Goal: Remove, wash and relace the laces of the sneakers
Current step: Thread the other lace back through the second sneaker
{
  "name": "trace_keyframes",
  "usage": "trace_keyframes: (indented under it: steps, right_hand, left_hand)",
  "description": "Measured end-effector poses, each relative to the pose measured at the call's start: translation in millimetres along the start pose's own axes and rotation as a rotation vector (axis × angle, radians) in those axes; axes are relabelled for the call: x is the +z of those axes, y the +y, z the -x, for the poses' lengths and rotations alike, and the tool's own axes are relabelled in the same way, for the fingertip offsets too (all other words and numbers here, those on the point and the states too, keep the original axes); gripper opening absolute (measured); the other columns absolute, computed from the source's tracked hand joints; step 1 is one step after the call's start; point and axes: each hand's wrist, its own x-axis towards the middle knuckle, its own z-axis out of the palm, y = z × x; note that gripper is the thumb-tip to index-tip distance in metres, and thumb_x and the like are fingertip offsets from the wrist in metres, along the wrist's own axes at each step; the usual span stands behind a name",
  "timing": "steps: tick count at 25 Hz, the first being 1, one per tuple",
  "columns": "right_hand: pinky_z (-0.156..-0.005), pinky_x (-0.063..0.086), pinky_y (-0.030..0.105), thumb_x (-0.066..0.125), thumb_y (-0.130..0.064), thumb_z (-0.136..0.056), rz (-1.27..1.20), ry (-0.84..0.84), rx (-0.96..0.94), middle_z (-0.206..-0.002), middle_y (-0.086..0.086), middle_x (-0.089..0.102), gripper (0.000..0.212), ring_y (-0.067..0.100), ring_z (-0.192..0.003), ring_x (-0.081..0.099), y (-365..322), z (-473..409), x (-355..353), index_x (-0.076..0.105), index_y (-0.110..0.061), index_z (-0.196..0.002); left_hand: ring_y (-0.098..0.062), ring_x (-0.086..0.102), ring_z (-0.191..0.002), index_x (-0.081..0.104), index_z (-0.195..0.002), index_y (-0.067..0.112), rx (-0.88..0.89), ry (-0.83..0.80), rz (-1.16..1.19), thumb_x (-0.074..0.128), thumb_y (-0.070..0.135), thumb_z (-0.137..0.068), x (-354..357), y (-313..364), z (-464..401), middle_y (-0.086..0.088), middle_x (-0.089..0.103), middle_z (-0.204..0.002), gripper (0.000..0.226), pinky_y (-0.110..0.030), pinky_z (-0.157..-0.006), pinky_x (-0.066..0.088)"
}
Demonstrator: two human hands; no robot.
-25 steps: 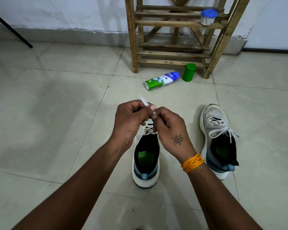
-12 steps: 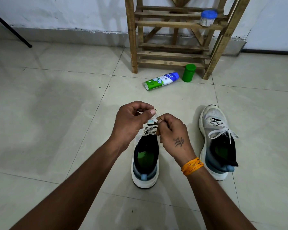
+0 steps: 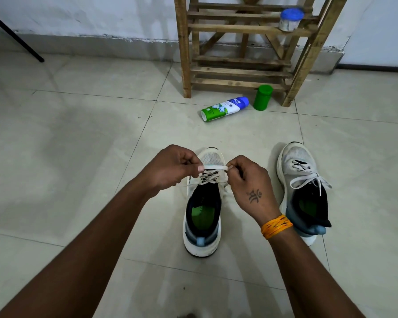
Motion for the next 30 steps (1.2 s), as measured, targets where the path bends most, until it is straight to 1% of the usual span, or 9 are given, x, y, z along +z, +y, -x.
trace_keyframes:
  steps: [3, 6, 8, 11, 17, 20, 24, 27, 30]
  right_hand:
    - [-0.060, 0.046, 0.039, 0.057, -0.018, -0.096, 0.080, 0.012, -0.046, -0.068, -0.004, 0.060, 0.012, 0.016, -0.062, 0.054, 4, 1, 2, 0.064, -0.024, -0.088]
    - [-0.065, 0.048, 0.034, 0.064, -0.023, -0.093, 0.203, 0.009, -0.178, -0.096, -0.008, 0.057, 0.016, 0.010, -0.072, 0.052, -1, 4, 4, 0.068, -0.028, -0.107]
    - [-0.069, 0.052, 0.030, 0.066, -0.023, -0.093, 0.072, -0.115, -0.207, -0.105, -0.008, 0.060, 0.021, 0.010, -0.078, 0.058, -8, 4, 8, 0.069, -0.029, -0.112]
    - [-0.066, 0.060, 0.039, 0.066, -0.014, -0.096, -0.250, -0.266, 0.011, -0.082, 0.004, 0.071, 0.013, 0.023, -0.072, 0.067, -16, 6, 13, 0.074, -0.024, -0.096]
    - [-0.053, 0.055, 0.028, 0.072, -0.016, -0.094, -0.403, -0.162, 0.191, -0.070, 0.010, 0.069, 0.014, 0.013, -0.056, 0.061, -6, 6, 17, 0.076, -0.013, -0.081]
    - [-0.052, 0.054, 0.028, 0.072, -0.013, -0.095, -0.442, -0.136, 0.287, -0.071, 0.011, 0.071, 0.013, 0.015, -0.055, 0.060, -3, 7, 26, 0.075, -0.008, -0.083]
    - [-0.053, 0.054, 0.030, 0.069, -0.009, -0.095, -0.522, -0.136, 0.367, -0.071, 0.009, 0.071, 0.010, 0.017, -0.055, 0.061, -2, 5, 31, 0.072, -0.004, -0.087]
    - [-0.064, 0.056, 0.033, 0.073, -0.020, -0.091, -0.307, -0.098, 0.305, -0.070, -0.004, 0.068, 0.014, 0.016, -0.064, 0.063, -1, 4, 38, 0.073, -0.015, -0.078]
    - [-0.073, 0.051, 0.030, 0.072, -0.022, -0.089, -0.110, -0.101, 0.239, -0.076, -0.005, 0.070, 0.017, 0.013, -0.077, 0.065, -6, 5, 43, 0.074, -0.014, -0.074]
  left_hand:
    - [-0.007, 0.045, -0.050, 0.079, -0.087, 0.016, -0.007, 0.016, -0.009, 0.073, 0.019, -0.093, -3, -2, 0, -0.001, 0.077, -0.078, 0.009, -0.023, -0.049, 0.037]
    - [-0.008, 0.055, -0.053, 0.079, -0.085, 0.017, 0.012, 0.028, -0.073, 0.076, 0.021, -0.091, 2, 0, -1, 0.000, 0.078, -0.076, 0.008, -0.022, -0.051, 0.045]
    - [-0.009, 0.055, -0.052, 0.079, -0.078, 0.016, 0.034, 0.040, -0.102, 0.082, 0.026, -0.086, 5, 2, -1, -0.001, 0.076, -0.071, 0.012, -0.020, -0.049, 0.044]
    - [-0.011, 0.053, -0.051, 0.076, -0.071, 0.016, 0.035, 0.031, -0.113, 0.087, 0.030, -0.080, 6, 0, -3, -0.005, 0.073, -0.067, 0.020, -0.022, -0.050, 0.043]
    - [-0.005, 0.059, -0.060, 0.077, -0.081, 0.022, -0.106, 0.002, -0.241, 0.093, 0.042, -0.069, 14, -31, -4, 0.004, 0.070, -0.069, 0.029, -0.021, -0.054, 0.044]
    - [-0.011, 0.065, -0.065, 0.077, -0.087, 0.010, -0.228, -0.061, -0.063, 0.090, 0.028, -0.075, 18, -41, -6, -0.008, 0.074, -0.077, 0.025, -0.026, -0.058, 0.053]
    - [-0.022, 0.069, -0.065, 0.075, -0.095, -0.004, -0.316, -0.019, 0.200, 0.083, 0.004, -0.080, 10, -47, -6, -0.013, 0.074, -0.077, 0.019, -0.033, -0.066, 0.062]
    - [-0.024, 0.069, -0.070, 0.074, -0.100, -0.008, -0.331, 0.012, 0.326, 0.080, -0.002, -0.081, 8, -55, -3, -0.020, 0.073, -0.085, 0.021, -0.032, -0.064, 0.061]
    - [-0.025, 0.072, -0.076, 0.074, -0.101, -0.009, -0.306, 0.038, 0.378, 0.079, -0.003, -0.081, 10, -59, -2, -0.024, 0.074, -0.091, 0.022, -0.031, -0.066, 0.061]
